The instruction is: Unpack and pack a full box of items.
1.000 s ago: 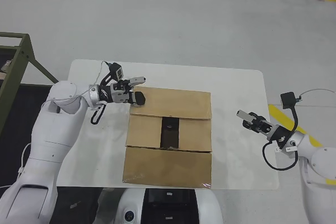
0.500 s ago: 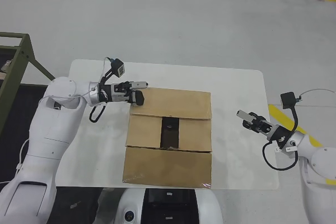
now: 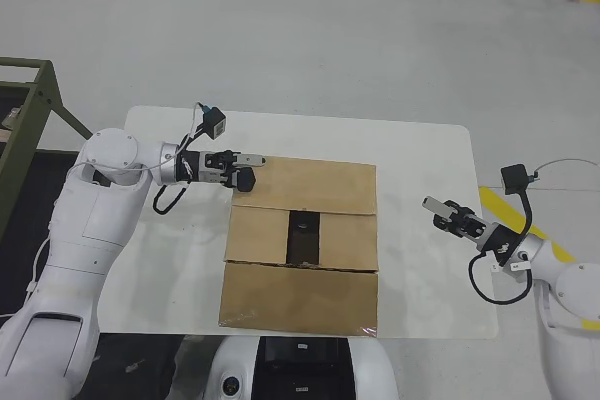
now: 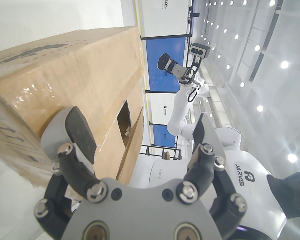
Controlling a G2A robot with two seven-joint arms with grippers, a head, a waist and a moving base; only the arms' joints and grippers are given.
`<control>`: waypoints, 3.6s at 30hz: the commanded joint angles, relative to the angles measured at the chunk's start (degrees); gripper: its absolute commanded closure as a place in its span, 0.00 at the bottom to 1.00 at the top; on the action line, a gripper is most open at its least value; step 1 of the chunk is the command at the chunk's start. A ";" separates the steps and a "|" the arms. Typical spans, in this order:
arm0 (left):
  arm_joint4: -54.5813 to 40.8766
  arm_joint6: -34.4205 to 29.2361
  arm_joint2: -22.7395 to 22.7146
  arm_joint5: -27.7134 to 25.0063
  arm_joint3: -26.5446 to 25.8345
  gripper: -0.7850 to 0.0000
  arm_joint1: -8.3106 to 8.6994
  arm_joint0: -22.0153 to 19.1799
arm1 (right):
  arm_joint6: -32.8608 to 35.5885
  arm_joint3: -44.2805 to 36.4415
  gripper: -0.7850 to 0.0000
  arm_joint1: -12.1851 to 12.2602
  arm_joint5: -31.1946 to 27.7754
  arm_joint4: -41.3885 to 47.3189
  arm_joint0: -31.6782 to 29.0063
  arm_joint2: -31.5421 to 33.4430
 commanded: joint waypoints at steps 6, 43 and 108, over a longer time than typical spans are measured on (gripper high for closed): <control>0.01 0.01 -0.01 0.01 -0.02 0.00 0.00 0.02 | 0.00 0.00 0.00 0.00 0.00 0.00 0.00 0.00; 0.01 0.01 -0.01 0.01 -0.02 0.00 0.00 0.02 | 3.34 -5.08 0.00 0.56 11.12 5.68 -5.30 2.13; 0.01 0.01 -0.01 0.01 -0.02 0.00 0.00 0.02 | 0.99 -6.23 0.00 3.25 1.63 17.18 -4.23 -15.70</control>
